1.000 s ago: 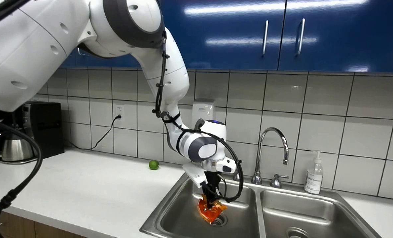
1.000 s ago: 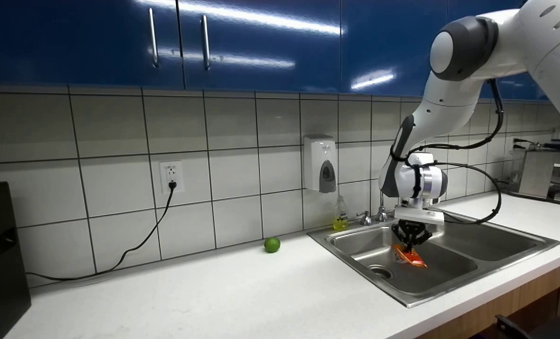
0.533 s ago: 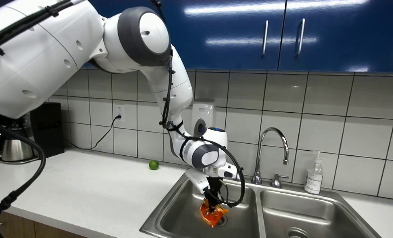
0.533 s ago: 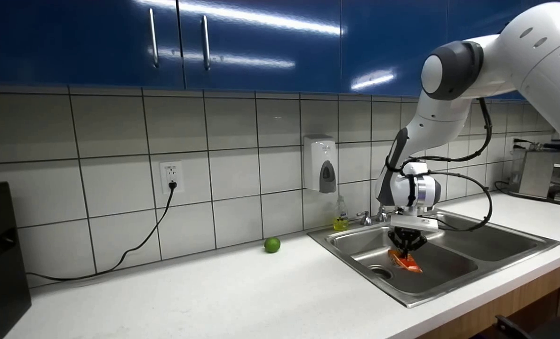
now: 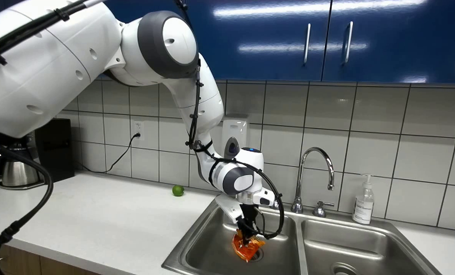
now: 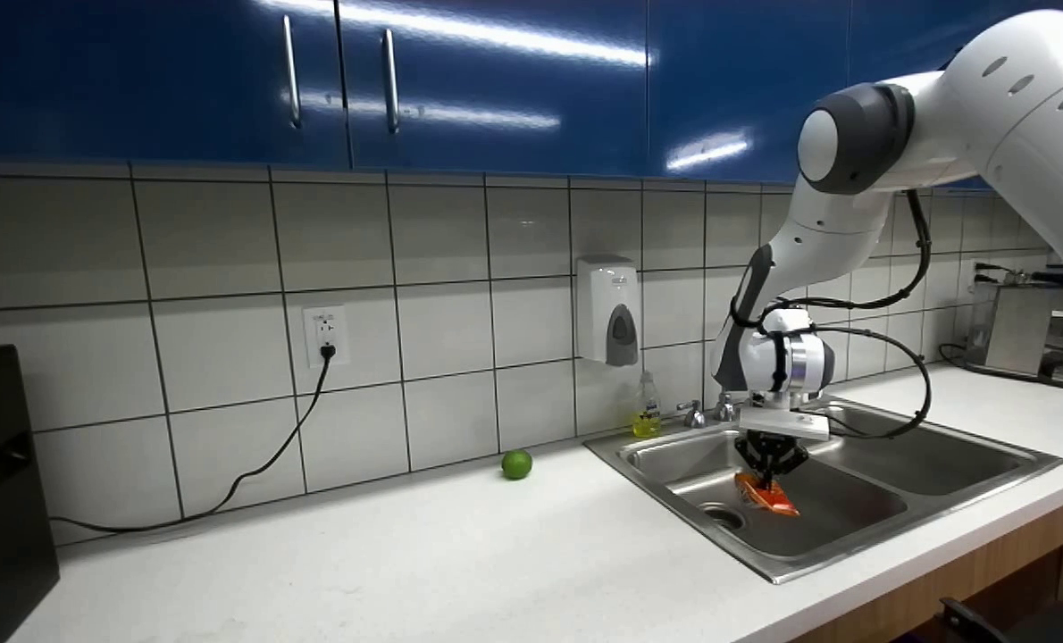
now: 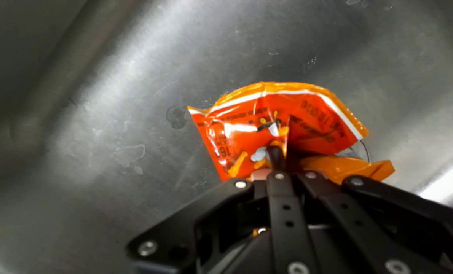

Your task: Put the packet in the sink

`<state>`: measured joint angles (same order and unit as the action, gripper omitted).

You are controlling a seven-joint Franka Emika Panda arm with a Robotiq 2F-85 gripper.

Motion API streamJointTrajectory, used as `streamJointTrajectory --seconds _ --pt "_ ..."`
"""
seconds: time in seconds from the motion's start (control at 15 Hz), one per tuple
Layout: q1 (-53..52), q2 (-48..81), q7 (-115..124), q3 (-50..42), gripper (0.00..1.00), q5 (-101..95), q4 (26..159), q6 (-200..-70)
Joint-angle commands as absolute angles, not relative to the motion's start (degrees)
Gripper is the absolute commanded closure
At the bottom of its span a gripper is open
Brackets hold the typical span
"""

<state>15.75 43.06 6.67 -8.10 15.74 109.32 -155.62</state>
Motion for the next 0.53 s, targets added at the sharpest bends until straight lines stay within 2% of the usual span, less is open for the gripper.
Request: streamJointTrajectory --seconds 0.0,0.47 --pt "16.0 43.0 7.0 -7.8 1.00 15.2 109.2 -155.6" --pt "13.4 48.2 10.1 -9.1 1.00 15.1 110.0 -159.8"
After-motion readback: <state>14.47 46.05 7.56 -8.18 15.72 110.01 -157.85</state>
